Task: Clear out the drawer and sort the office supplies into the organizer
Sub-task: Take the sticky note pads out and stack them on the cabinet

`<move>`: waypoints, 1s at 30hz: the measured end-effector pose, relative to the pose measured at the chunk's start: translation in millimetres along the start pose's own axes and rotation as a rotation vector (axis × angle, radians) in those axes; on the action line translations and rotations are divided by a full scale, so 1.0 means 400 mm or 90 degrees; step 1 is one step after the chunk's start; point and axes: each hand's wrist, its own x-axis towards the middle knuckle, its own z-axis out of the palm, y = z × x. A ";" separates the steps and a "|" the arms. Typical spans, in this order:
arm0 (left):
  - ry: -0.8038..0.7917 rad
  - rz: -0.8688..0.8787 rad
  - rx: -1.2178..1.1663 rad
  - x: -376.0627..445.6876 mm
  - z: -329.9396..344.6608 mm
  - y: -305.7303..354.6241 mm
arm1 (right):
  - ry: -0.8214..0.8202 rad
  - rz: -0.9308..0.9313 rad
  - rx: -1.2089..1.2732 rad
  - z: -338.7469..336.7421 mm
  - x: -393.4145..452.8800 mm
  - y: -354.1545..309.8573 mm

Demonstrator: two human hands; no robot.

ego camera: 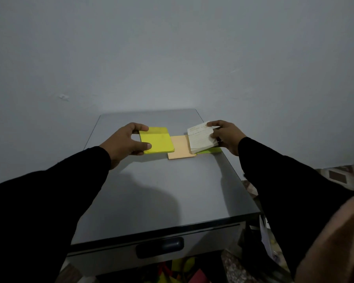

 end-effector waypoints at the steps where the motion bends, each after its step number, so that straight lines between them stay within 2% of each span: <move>1: -0.003 -0.002 0.001 0.003 0.001 -0.001 | -0.002 0.005 -0.009 -0.002 0.005 0.004; 13: -0.037 -0.027 -0.041 0.051 0.056 -0.025 | -0.009 -0.013 -0.194 -0.016 0.033 0.021; 18: -0.013 -0.055 -0.104 0.085 0.091 -0.036 | -0.005 -0.032 -0.257 -0.014 0.037 0.035; 24: 0.036 -0.072 -0.175 0.120 0.137 -0.055 | 0.000 -0.072 -0.406 -0.009 0.044 0.030; 30: 0.074 -0.071 -0.098 0.139 0.176 -0.080 | -0.005 -0.107 -0.472 -0.014 0.023 0.014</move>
